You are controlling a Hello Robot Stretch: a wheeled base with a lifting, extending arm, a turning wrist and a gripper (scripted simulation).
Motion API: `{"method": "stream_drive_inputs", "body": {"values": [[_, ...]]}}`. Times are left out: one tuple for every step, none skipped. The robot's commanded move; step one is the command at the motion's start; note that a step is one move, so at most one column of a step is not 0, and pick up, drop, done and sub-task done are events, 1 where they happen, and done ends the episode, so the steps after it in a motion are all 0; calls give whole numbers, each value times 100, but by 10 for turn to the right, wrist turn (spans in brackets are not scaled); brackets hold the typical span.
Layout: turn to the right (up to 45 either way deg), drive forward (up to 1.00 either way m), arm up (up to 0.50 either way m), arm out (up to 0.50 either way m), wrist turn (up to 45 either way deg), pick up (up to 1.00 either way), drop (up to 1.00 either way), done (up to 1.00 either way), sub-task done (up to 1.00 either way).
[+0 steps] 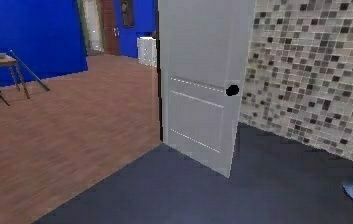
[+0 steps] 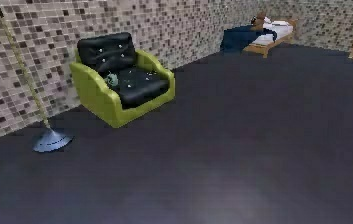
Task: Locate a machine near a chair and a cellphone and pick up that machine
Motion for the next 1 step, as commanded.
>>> {"method": "stream_drive_inputs", "body": {"values": [[-30,0,0,0,0,0,0,0,0]]}}
